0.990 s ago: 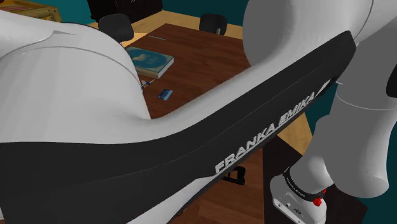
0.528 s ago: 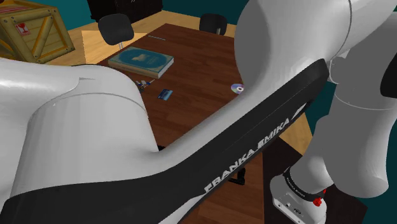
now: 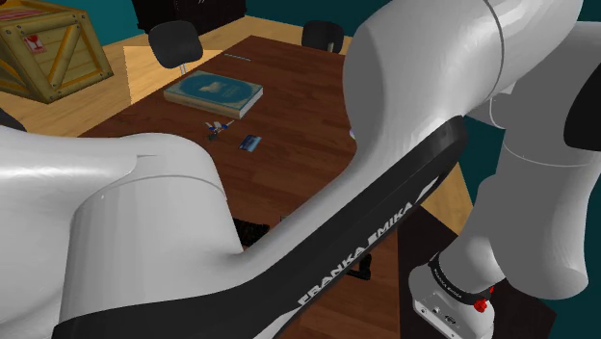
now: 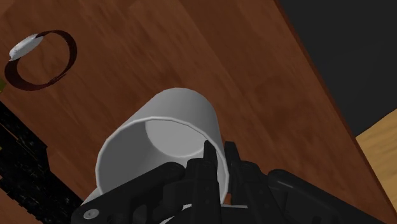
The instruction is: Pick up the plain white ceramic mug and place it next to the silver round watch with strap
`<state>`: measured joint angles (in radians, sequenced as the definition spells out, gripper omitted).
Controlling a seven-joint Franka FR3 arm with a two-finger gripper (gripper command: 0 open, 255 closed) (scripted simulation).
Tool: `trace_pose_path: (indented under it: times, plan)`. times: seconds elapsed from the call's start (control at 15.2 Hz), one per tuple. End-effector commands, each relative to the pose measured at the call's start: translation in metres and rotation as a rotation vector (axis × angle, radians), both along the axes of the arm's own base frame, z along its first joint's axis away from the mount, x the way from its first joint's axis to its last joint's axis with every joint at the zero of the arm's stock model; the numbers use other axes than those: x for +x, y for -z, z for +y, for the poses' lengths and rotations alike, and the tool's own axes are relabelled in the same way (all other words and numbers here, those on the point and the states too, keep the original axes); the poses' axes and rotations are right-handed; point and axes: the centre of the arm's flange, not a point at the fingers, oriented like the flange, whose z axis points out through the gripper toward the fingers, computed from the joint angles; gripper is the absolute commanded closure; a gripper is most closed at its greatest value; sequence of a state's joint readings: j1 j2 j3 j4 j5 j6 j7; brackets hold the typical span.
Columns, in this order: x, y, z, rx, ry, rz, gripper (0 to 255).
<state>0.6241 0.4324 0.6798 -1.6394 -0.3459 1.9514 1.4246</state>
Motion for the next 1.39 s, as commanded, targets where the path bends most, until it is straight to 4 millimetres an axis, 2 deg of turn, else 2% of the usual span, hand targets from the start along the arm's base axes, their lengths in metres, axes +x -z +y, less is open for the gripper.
trace_pose_path:
  times: [0.0, 0.2, 0.26, 0.59, 0.86, 1.32]
  plan:
    - [0.0, 0.0, 0.0, 0.0, 0.0, 0.0, 255]
    - [0.0, 0.0, 0.0, 0.0, 0.0, 0.0, 255]
    - [0.0, 0.0, 0.0, 0.0, 0.0, 0.0, 0]
    - [0.0, 0.0, 0.0, 0.0, 0.0, 0.0, 0]
    - [-0.002, -0.05, 0.001, 0.0, 0.0, 0.0, 0]
    - [-0.002, -0.05, 0.001, 0.0, 0.0, 0.0, 0]
